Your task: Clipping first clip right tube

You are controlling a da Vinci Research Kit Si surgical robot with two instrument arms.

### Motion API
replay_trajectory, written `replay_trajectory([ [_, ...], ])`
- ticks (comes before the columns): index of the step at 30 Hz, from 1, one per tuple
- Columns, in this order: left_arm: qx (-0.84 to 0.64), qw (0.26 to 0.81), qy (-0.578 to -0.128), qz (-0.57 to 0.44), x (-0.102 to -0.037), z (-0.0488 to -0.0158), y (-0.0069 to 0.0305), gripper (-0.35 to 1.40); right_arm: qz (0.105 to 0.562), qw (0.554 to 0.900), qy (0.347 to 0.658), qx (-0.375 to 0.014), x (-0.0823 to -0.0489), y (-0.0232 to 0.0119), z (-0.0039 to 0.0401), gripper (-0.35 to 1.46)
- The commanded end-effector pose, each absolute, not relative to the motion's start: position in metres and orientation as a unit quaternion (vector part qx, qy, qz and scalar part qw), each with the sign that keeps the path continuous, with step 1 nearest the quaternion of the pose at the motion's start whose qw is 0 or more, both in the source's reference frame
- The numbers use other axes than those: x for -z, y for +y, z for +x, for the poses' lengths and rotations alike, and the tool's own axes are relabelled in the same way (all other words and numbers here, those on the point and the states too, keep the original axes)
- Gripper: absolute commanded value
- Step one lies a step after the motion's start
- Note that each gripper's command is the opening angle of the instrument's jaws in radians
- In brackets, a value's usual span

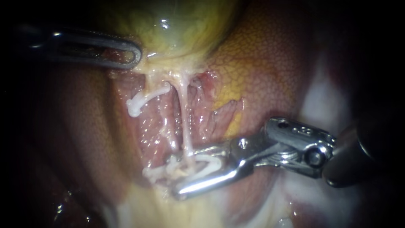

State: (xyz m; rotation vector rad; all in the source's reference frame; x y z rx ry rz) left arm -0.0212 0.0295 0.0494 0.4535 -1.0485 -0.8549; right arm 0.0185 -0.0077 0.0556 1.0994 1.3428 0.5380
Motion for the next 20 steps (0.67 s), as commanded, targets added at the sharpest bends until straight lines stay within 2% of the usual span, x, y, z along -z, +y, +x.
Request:
replay_trajectory([
  [1,0.392,0.756,-0.481,0.208,-0.0494,-0.0212,0.0295,-0.35,0.478,0.615,0.581,-0.235,-0.0557,-0.0077,0.0185,-0.10],
  [3,0.392,0.756,-0.481,0.208,-0.0494,-0.0212,0.0295,-0.35,0.478,0.615,0.581,-0.235,-0.0558,-0.0076,0.0185,-0.16],
  [5,0.392,0.756,-0.481,0.208,-0.0494,-0.0212,0.0295,-0.35,0.482,0.614,0.578,-0.239,-0.0559,-0.0075,0.0185,-0.35],
  [20,0.392,0.756,-0.481,0.208,-0.0495,-0.0212,0.0295,-0.35,0.483,0.614,0.577,-0.240,-0.0562,-0.0076,0.0186,-0.35],
])
